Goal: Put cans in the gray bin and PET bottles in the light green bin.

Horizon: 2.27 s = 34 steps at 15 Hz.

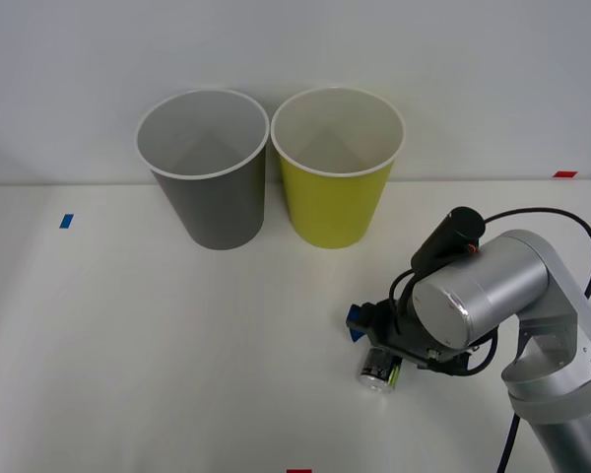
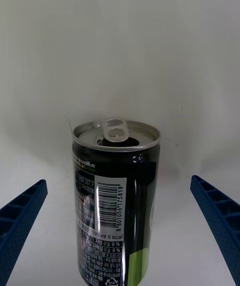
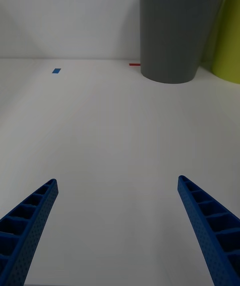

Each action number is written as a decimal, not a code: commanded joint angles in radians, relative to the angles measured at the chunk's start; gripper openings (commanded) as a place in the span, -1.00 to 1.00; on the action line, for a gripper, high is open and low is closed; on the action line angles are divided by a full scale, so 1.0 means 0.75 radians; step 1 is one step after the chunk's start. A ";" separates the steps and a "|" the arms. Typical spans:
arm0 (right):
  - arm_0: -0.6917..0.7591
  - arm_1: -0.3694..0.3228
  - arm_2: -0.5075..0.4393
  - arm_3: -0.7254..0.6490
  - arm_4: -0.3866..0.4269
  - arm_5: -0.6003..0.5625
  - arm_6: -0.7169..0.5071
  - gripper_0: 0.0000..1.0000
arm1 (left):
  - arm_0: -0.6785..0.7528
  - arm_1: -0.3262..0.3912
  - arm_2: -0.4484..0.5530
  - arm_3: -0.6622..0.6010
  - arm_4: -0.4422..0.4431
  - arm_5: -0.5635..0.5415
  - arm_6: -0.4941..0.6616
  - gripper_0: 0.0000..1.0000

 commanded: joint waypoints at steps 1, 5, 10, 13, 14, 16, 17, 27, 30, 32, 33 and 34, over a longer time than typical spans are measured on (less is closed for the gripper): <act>0.001 0.007 0.014 0.002 0.016 -0.002 -0.007 1.00 | 0.000 0.000 0.000 0.000 0.000 0.000 0.000 0.64; 0.001 0.011 0.028 0.002 0.032 -0.008 -0.017 1.00 | 0.000 0.000 0.000 0.000 0.000 0.000 0.000 0.65; -0.002 0.013 0.030 0.020 0.046 -0.020 -0.015 1.00 | 0.000 0.000 0.000 0.000 0.000 0.000 0.000 0.64; 0.001 0.013 0.030 0.027 0.077 -0.018 -0.005 1.00 | 0.000 0.000 0.000 0.000 0.000 0.000 0.000 0.64; -0.002 0.013 0.034 0.041 0.083 -0.026 -0.003 1.00 | 0.000 0.000 0.000 0.000 0.000 0.000 0.000 0.65; -0.002 0.011 0.038 0.041 0.087 -0.026 0.004 1.00 | 0.000 0.000 0.000 0.000 0.000 0.000 0.000 0.65; -0.002 0.007 0.044 0.043 0.087 -0.028 0.002 1.00 | 0.000 0.000 0.000 0.000 0.000 0.000 0.000 0.65; 0.001 0.007 0.081 0.041 0.108 -0.037 -0.017 -1.00 | 0.000 0.000 0.000 0.000 0.000 0.000 0.000 0.65; 0.001 0.011 0.089 0.043 0.120 -0.037 -0.021 -1.00 | 0.000 0.000 0.000 0.000 0.000 0.000 0.000 0.65; 0.001 0.011 0.089 0.041 0.120 -0.037 -0.015 -1.00 | 0.000 0.000 0.000 0.000 0.000 0.000 0.000 0.64; 0.001 0.011 0.089 0.041 0.120 -0.037 -0.015 -1.00 | 0.000 0.000 0.000 0.000 0.000 0.000 0.000 0.64; 0.001 0.011 0.089 0.041 0.120 -0.037 -0.015 -1.00 | 0.000 0.000 0.000 0.000 0.000 0.000 0.000 0.64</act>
